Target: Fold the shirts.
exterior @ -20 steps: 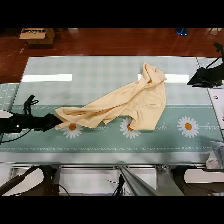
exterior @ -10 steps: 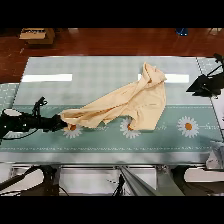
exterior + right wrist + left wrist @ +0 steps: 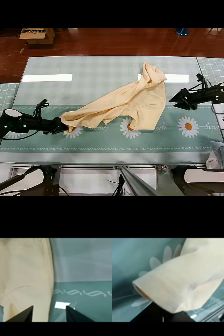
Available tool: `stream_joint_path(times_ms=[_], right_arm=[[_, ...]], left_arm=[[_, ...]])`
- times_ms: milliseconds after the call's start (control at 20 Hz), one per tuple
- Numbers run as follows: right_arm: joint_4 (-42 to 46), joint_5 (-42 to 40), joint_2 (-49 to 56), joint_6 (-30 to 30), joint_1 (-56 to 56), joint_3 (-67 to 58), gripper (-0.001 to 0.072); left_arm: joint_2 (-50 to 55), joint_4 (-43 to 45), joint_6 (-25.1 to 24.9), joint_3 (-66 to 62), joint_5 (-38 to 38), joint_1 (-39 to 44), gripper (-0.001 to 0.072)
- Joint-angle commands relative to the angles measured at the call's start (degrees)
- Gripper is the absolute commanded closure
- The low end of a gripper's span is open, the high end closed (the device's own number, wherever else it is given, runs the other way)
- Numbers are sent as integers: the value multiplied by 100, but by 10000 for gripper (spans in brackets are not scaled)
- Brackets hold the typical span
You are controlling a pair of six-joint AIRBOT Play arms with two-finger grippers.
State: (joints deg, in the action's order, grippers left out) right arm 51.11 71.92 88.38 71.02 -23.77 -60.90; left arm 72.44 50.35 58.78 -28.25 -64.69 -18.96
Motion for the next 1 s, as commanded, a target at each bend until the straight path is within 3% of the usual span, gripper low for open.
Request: stream_joint_path(times_ms=[0, 200, 350, 450, 650, 800, 950], right_arm=[[-114, -802, 2, -76, 446, 435, 222], [-120, -1416, 4, 164, 1064, 492, 242], [-127, -1759, 2, 492, 1467, 490, 442], [-160, -1740, -4, 479, 1541, 490, 689], [-186, -1453, -398, 133, 1381, 490, 686], [-264, -1215, -1305, -317, 1172, 236, 687], [-275, -1257, -2474, -308, 938, -540, 687]], left_arm=[[0, 184, 0, -7, -52, -7, 688], [2, 142, -2, -9, -24, -4, 687], [2, 142, -2, -57, 9, -7, 687], [2, 142, 0, -240, -72, -7, 687], [-17, 142, -2, -894, -457, -7, 688], [-387, 138, -2, -1698, -496, -7, 688], [-1064, -149, 131, -2949, -485, -81, 689]])
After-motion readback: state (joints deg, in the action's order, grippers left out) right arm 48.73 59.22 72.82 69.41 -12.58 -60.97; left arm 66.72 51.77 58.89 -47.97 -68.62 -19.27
